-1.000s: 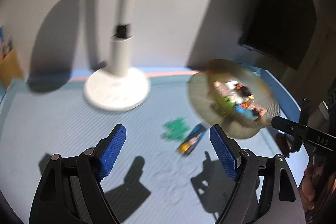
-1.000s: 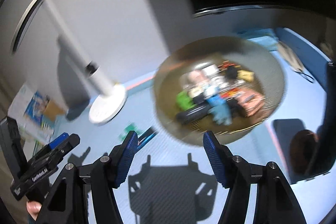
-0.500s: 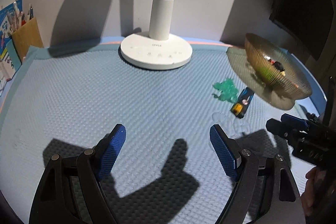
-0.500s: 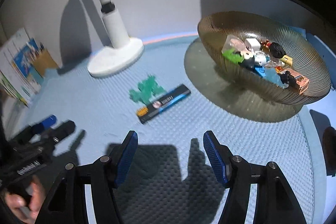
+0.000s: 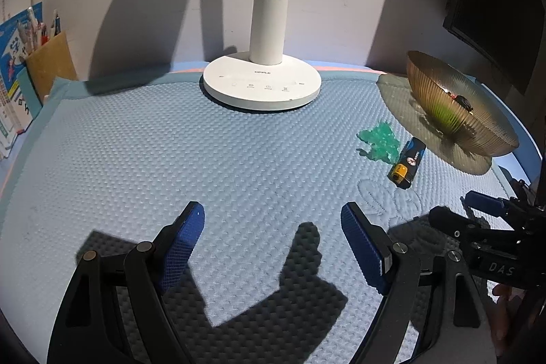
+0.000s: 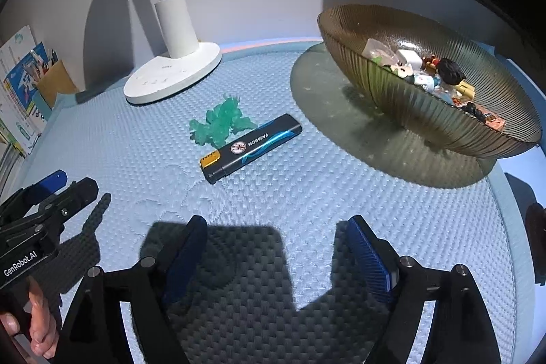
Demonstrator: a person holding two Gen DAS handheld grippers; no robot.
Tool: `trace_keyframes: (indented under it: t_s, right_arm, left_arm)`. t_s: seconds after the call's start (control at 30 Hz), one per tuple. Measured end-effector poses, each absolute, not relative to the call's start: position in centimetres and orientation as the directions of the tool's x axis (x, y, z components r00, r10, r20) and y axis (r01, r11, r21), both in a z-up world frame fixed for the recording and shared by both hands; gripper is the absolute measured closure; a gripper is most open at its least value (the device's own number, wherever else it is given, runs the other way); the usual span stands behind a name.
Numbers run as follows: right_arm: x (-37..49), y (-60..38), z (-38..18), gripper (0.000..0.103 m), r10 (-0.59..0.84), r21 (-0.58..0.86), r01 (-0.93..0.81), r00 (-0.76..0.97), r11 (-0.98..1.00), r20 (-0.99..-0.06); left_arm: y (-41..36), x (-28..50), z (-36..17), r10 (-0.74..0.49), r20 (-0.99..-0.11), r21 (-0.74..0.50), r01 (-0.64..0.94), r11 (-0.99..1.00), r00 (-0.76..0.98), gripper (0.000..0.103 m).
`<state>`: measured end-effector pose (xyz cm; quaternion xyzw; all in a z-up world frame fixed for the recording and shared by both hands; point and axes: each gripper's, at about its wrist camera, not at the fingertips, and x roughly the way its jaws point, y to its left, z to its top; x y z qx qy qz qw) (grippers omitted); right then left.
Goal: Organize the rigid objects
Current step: 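Move both open tools back toward the dark-green figure and blue marker, then grasp the dark-green figure with left tool while right tool grasps blue marker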
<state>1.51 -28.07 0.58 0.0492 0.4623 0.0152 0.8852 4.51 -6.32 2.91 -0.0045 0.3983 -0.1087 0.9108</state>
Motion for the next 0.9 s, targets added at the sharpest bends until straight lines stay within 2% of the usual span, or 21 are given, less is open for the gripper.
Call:
trace_keyframes:
  t_s: [0.27, 0.5, 0.73, 0.83, 0.9]
  right_arm:
    - [2.2, -27.7, 0.4, 0.02, 0.053, 0.084, 0.031, 0.549, 0.996, -0.834]
    - [5.5, -27.0, 1.3, 0.02, 0.144, 0.228, 0.13, 0.463, 0.965, -0.875]
    - [8.7, -24.5, 0.3, 0.02, -0.002, 0.108, 0.197, 0.49, 0.974, -0.872]
    - [8.6, -24.7, 0.2, 0.034, -0.042, 0.067, 0.198, 0.504, 0.978, -0.863]
    - [8.1, -25.2, 0.3, 0.049, -0.048, 0.055, 0.183, 0.515, 0.982, -0.856]
  left_arm:
    - [-6.2, 4.5, 2.9, -0.218, -0.726, -0.111, 0.203, 0.973, 0.652, 0.022]
    - [-6.1, 6.0, 3.1, -0.245, -0.784, -0.137, 0.227, 0.964, 0.57, 0.022]
    - [-6.2, 8.5, 5.2, -0.251, -0.792, -0.097, 0.29, 0.952, 0.557, 0.022]
    - [-7.3, 9.7, 5.3, -0.251, -0.796, -0.072, 0.325, 0.943, 0.551, 0.022]
    - [-8.0, 10.2, 5.2, -0.271, -0.798, -0.079, 0.352, 0.933, 0.539, 0.022]
